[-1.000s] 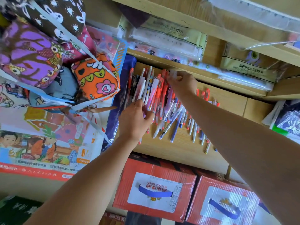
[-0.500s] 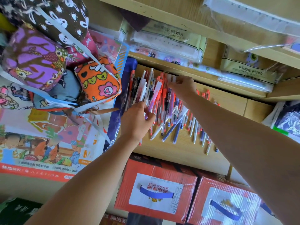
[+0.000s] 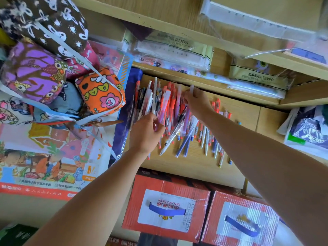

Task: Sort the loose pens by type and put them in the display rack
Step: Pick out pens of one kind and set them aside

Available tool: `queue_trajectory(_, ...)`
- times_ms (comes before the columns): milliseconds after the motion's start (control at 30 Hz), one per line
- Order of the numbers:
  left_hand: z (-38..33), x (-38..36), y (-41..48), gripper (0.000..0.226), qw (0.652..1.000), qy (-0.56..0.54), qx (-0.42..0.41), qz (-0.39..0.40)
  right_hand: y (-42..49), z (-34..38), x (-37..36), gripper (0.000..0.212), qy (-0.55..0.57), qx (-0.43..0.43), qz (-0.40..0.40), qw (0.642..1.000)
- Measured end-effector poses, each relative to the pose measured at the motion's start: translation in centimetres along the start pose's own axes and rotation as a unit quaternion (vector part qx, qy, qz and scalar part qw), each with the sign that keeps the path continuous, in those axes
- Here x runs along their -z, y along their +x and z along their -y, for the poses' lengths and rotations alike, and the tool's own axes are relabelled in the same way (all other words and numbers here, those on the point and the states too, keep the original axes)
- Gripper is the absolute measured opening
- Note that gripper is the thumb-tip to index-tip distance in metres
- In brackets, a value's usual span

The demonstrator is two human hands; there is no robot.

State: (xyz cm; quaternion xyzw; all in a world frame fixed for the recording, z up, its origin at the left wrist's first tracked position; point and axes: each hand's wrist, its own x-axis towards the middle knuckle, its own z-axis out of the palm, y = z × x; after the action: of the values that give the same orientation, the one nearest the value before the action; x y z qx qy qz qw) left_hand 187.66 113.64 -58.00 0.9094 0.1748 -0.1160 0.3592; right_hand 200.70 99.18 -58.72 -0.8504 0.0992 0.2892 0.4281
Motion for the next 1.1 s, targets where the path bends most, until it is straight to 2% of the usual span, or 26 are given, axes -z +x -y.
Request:
queue_trajectory(133,-0.1,-0.5,0.0,0.01,1.0,-0.016,0.017,-0.01,-0.3,-0.5,-0.1,0.025,-0.085,0.025,-0.012,0.996)
queue_trajectory(267,0.1,-0.8,-0.2,0.01,1.0,-0.018,0.019,-0.012,-0.4,-0.8,-1.0,0.02,-0.109,0.045,-0.047,0.992)
queue_trajectory(400,0.3,-0.6,-0.2,0.008,0.999,-0.033,0.017,-0.009,-0.3,-0.1,-1.9,0.04,-0.116,0.06,-0.04,0.991)
queue_trajectory(500,0.4,-0.4,-0.1,0.01,0.999,-0.038,0.019,-0.002,0.1,-0.2,-2.1,0.02,-0.112,0.041,-0.052,0.992)
queue_trajectory(567,0.4,-0.3,-0.1,0.01,0.999,-0.041,0.019,0.005,0.2,-0.4,-2.1,0.016,-0.113,0.028,-0.053,0.992)
queue_trajectory(767,0.3,-0.2,0.1,0.008,0.998,-0.053,0.019,0.024,0.0,0.2,-1.8,0.02,-0.116,0.041,-0.037,0.992)
queue_trajectory(1100,0.4,-0.3,-0.1,0.005,0.998,-0.06,0.013,0.023,0.3,0.6,-2.0,0.015,-0.142,-0.002,-0.007,0.99)
